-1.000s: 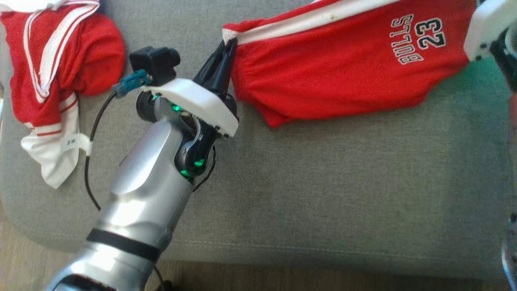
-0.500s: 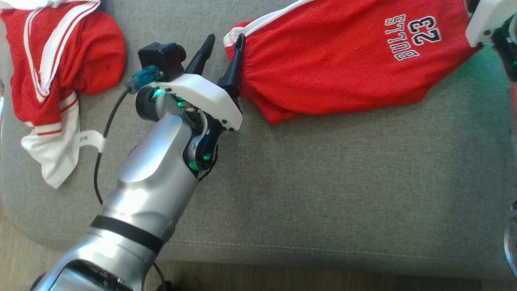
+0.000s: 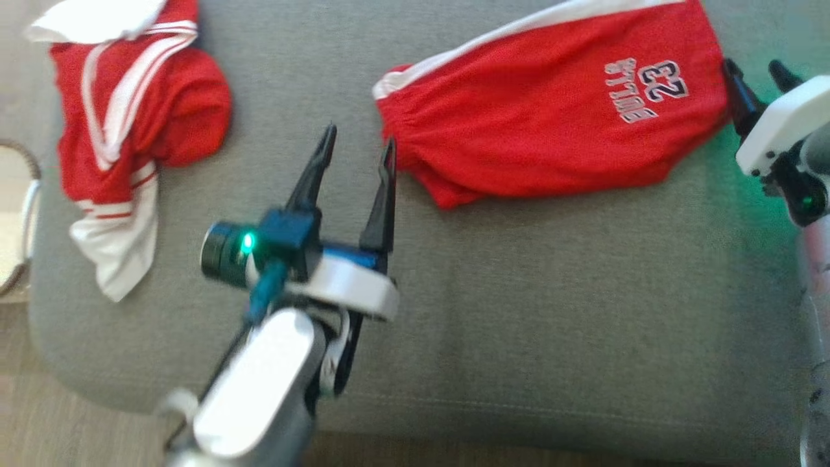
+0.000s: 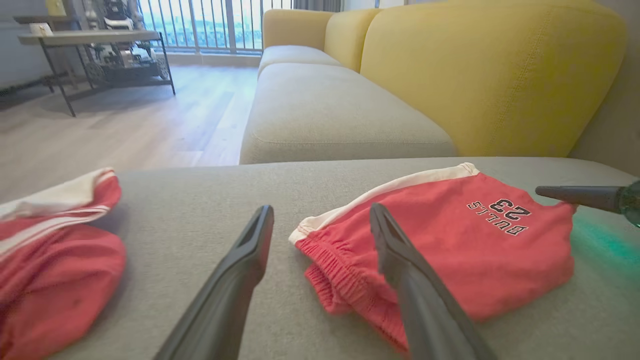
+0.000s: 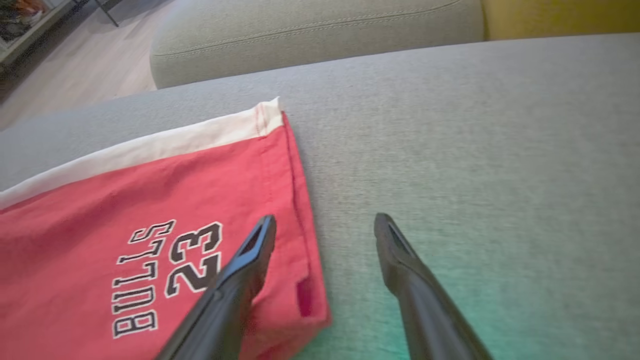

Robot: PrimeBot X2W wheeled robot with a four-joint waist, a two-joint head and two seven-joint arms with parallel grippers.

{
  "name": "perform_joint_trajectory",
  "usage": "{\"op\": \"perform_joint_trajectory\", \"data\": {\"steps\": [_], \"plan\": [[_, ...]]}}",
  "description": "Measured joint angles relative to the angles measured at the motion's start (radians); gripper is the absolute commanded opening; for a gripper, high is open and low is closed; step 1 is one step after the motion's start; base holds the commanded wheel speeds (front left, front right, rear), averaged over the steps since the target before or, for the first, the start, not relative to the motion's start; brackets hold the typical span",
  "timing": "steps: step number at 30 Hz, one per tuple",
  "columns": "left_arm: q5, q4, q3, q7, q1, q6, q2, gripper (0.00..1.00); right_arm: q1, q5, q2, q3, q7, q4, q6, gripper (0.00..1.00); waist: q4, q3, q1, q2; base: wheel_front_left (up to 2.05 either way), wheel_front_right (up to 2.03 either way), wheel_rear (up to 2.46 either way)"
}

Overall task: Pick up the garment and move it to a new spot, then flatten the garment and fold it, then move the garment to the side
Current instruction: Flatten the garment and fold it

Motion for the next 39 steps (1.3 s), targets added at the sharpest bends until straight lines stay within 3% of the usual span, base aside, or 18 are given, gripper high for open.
{"op": "perform_joint_trajectory", "data": {"steps": [5,11,12,13,14,16,28,39], "plan": [[0.045,-0.088,0.004,-0.002,0.102,0.018,0.005,1.0,0.001,-0.01,-0.002,-0.012,0.006,0.058,0.0,1.0,0.042,-0.014,0.0,0.0,0.0,0.0,0.0],[0.069,-0.128,0.02,-0.002,0.2,0.018,0.004,1.0,0.004,-0.105,-0.021,-0.041,0.009,0.146,0.0,1.0,0.095,-0.031,0.0,0.0,0.0,0.0,0.0],[0.072,-0.132,0.026,-0.002,0.206,0.018,0.003,1.0,0.0,-0.117,-0.022,-0.049,0.012,0.159,0.0,0.93,0.1,-0.035,0.0,0.0,0.0,0.0,0.0],[0.074,-0.136,0.034,-0.002,0.211,0.018,0.003,1.0,-0.006,-0.127,-0.021,-0.056,0.017,0.172,0.0,0.78,0.104,-0.039,0.0,0.0,0.0,0.0,0.0],[0.074,-0.139,0.038,-0.002,0.213,0.016,0.003,1.0,-0.011,-0.137,-0.021,-0.065,0.021,0.186,0.0,0.45,0.106,-0.042,0.0,0.0,0.0,0.0,0.0],[0.074,-0.142,0.046,-0.002,0.219,0.013,0.002,1.0,-0.023,-0.153,-0.016,-0.076,0.034,0.21,0.0,0.0,0.109,-0.049,0.0,0.0,0.0,0.0,0.0],[0.084,-0.147,0.105,-0.002,0.271,0.002,0.004,1.0,-0.025,-0.154,0.026,-0.103,-0.012,0.268,0.0,0.0,0.037,-0.099,0.0001,0.0,0.0,0.0,0.0],[0.091,-0.168,0.128,-0.002,0.3,-0.016,0.012,1.0,-0.021,-0.204,-0.067,-0.133,-0.008,0.211,0.0,0.0,-0.102,-0.133,0.0001,0.0,0.0,0.0,0.0]]}}
